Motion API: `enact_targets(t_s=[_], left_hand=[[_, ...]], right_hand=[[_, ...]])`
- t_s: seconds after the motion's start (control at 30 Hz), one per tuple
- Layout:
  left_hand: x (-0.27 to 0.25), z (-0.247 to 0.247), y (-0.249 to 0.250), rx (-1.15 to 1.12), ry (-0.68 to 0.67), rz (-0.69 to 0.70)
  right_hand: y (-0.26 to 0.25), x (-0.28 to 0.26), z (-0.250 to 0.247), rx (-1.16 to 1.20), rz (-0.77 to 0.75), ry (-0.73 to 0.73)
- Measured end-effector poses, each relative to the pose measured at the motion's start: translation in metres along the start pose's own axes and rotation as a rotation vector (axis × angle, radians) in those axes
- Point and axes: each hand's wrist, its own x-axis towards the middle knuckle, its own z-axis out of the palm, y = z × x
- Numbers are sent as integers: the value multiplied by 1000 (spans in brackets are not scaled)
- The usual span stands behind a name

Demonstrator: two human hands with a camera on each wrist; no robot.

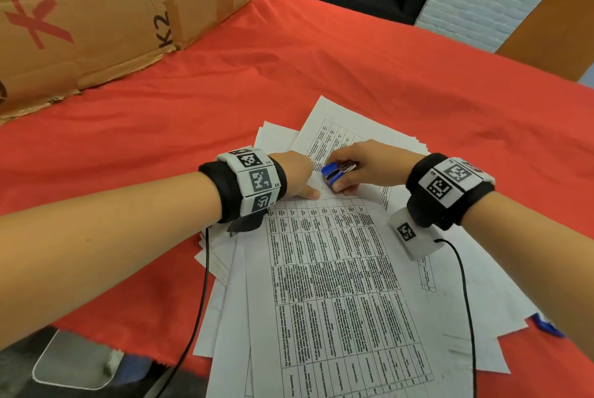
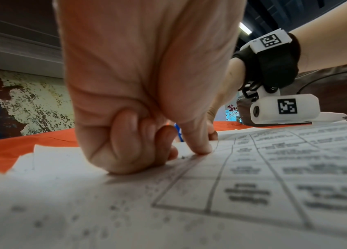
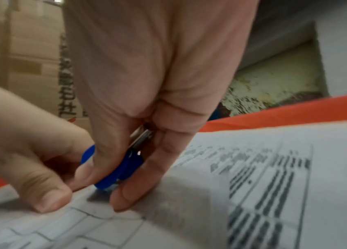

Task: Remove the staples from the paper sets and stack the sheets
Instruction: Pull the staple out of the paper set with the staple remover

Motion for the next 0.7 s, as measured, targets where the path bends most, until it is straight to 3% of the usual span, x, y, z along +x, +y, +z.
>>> enact_targets(t_s=[0.07, 0.23, 0.43, 0.5, 0.57, 0.63, 0.7], left_hand=[[0, -1, 1, 17, -5, -4], [-2, -1, 0, 21, -19, 7], [-5, -4, -4, -28, -27, 8], [-6, -5, -9, -163, -18, -21], [-9, -6, -14, -608, -63, -53], [-19, -2, -13, -1410, -229, -81], [-31, 4, -8, -1968, -400, -41]], right_hand=[[6, 1, 2, 93, -3, -6], [26, -2, -1, 579, 46, -42], [28, -16, 2, 653, 36, -35], [17, -20, 4, 656, -12, -9], [4, -24, 2, 676, -79, 30], [-15, -29, -4, 642, -150, 48], [-36, -32, -11, 345, -199, 78]])
